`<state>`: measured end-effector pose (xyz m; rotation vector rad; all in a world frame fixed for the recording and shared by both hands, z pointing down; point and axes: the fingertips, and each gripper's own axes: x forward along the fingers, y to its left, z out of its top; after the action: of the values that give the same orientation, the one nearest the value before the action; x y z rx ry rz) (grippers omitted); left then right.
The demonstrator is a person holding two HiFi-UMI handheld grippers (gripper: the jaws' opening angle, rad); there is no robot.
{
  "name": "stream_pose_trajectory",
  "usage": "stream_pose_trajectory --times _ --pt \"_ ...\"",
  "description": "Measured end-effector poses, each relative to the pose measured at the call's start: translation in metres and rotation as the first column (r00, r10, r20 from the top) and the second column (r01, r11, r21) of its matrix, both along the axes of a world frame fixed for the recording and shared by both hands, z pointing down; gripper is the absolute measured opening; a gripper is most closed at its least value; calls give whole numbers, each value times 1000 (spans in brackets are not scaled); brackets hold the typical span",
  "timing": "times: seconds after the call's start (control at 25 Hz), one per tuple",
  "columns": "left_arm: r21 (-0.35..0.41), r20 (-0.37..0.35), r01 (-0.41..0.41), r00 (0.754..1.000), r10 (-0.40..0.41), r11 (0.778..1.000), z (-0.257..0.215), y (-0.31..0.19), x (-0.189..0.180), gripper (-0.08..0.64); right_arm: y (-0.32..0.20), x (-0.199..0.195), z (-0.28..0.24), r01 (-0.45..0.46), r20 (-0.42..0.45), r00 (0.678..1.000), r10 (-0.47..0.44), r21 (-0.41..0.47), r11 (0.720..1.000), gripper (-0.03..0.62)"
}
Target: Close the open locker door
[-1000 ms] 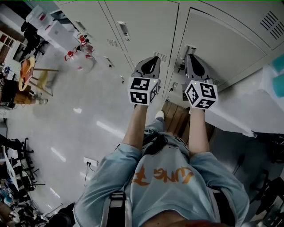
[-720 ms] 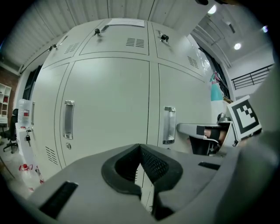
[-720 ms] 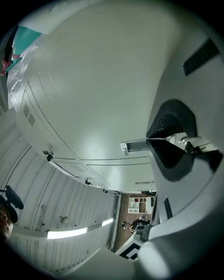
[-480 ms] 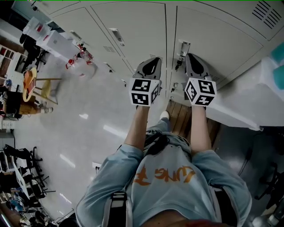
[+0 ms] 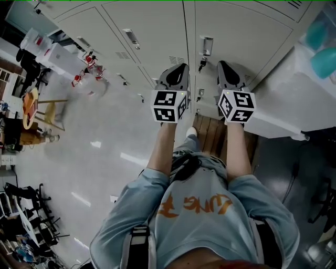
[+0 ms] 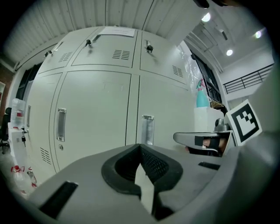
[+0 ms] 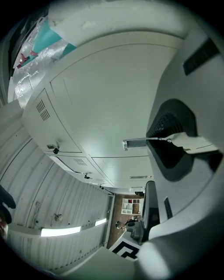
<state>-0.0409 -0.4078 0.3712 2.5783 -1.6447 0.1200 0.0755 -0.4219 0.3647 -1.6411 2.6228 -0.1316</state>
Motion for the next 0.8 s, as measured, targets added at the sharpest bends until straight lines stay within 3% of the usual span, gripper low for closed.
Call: stream_pose_trajectory --times 0.44,0.8 --pt "17 -30 -35 999 36 999 0 50 17 18 61 33 3 -100 -41 994 100 10 995 35" --pt "21 -40 -122 992 123 992 -1 68 55 18 97 74 -1 -192 -58 979 193 21 981 35"
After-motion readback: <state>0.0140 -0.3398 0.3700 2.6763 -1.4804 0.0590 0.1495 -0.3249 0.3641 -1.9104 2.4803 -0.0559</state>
